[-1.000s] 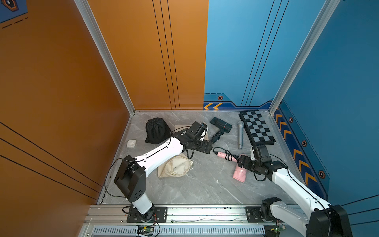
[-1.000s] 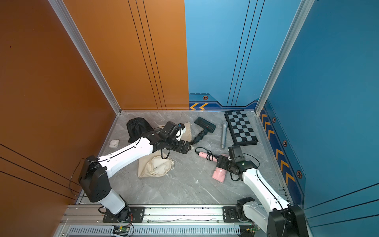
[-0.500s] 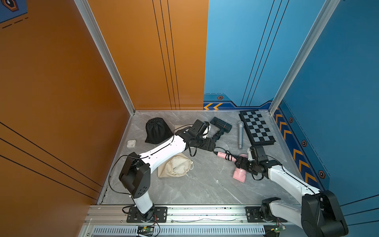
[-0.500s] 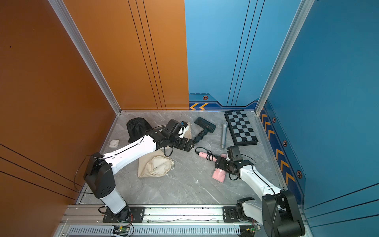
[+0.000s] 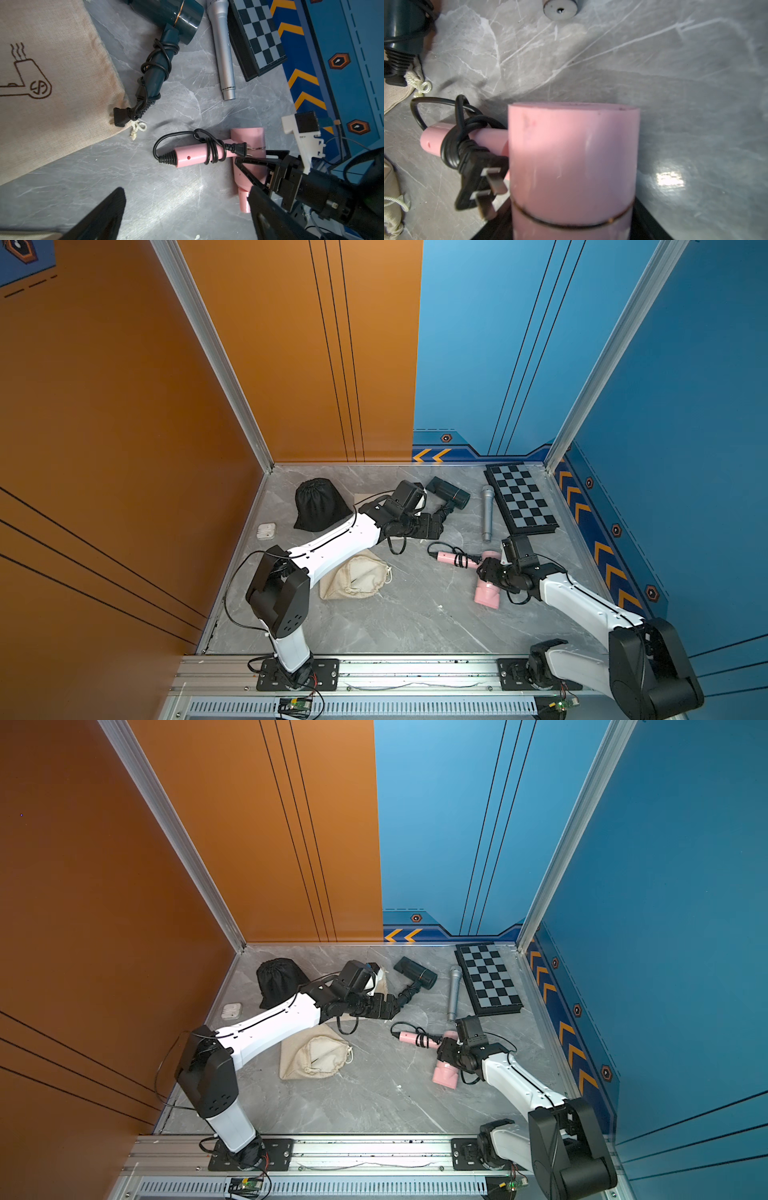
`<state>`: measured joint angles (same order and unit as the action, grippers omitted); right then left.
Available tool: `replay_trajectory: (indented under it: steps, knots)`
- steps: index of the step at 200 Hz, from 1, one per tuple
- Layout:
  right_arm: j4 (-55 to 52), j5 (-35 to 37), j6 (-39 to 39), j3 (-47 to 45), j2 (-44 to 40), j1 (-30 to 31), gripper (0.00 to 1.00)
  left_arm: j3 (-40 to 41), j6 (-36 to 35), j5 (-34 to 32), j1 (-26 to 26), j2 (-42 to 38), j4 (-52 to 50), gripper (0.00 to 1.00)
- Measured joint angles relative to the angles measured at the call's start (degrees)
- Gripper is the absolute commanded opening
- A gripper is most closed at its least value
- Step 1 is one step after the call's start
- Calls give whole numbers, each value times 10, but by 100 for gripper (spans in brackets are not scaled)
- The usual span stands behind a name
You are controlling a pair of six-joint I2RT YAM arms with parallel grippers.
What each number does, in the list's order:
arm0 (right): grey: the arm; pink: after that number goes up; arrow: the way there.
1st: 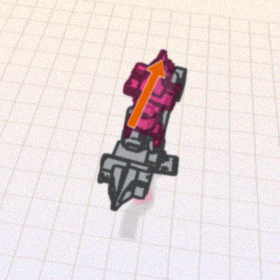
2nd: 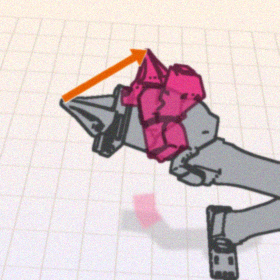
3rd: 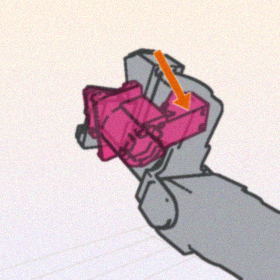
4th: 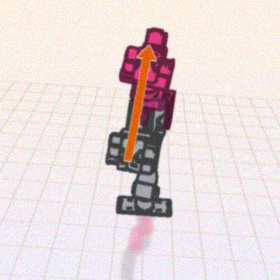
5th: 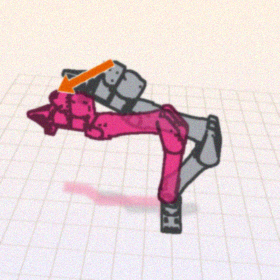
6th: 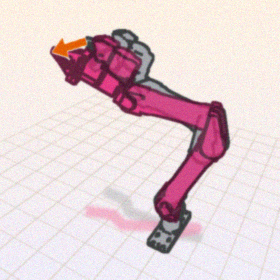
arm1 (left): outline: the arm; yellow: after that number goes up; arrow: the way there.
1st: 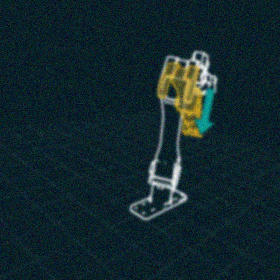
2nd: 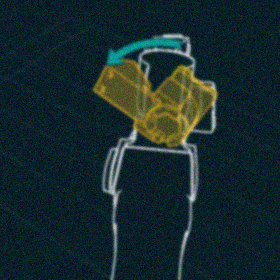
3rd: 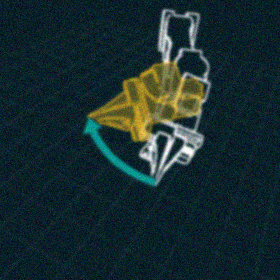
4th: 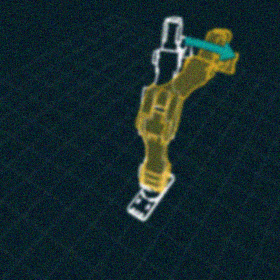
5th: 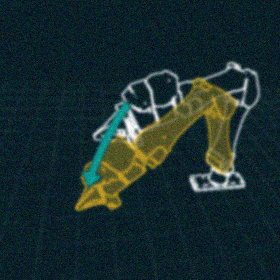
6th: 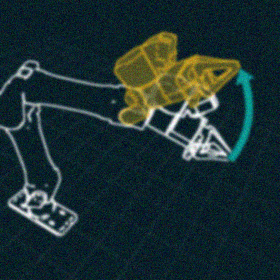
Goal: Pack away hair dryers
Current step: Pick up the hair dryer from the center of the board.
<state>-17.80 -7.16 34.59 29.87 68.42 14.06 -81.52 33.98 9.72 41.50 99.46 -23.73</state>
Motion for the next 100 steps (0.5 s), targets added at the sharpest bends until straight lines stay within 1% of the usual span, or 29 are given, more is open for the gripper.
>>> replay_trajectory:
  steps: [27,65,82,100]
  knots:
    - [-6,38,0,0,-33,20,46,27,61,0,2,-9,28,94]
    - [-10,105,-3,-1,-135,56,46,51,152,4,14,-21,66,94]
    - [-10,128,-17,-1,-165,67,46,53,178,9,17,-24,77,93]
    - [-10,149,-35,-1,-176,76,45,53,198,11,20,-24,86,92]
